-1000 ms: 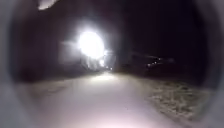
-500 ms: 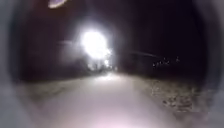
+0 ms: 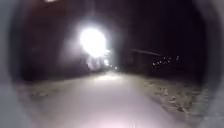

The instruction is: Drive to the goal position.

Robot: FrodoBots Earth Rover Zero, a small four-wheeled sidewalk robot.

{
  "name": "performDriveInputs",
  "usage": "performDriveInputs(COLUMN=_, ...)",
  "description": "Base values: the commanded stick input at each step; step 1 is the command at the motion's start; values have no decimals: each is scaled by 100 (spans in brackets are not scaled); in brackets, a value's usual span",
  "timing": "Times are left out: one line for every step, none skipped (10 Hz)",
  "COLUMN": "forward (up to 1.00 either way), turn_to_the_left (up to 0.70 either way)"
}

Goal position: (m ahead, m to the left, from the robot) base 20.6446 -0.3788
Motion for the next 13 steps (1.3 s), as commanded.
performDriveInputs(forward=100, turn_to_the_left=0)
performDriveInputs(forward=100, turn_to_the_left=0)
performDriveInputs(forward=100, turn_to_the_left=0)
performDriveInputs(forward=100, turn_to_the_left=0)
performDriveInputs(forward=100, turn_to_the_left=0)
performDriveInputs(forward=100, turn_to_the_left=0)
performDriveInputs(forward=100, turn_to_the_left=0)
performDriveInputs(forward=100, turn_to_the_left=0)
performDriveInputs(forward=100, turn_to_the_left=0)
performDriveInputs(forward=100, turn_to_the_left=0)
performDriveInputs(forward=100, turn_to_the_left=0)
performDriveInputs(forward=100, turn_to_the_left=0)
performDriveInputs(forward=100, turn_to_the_left=0)
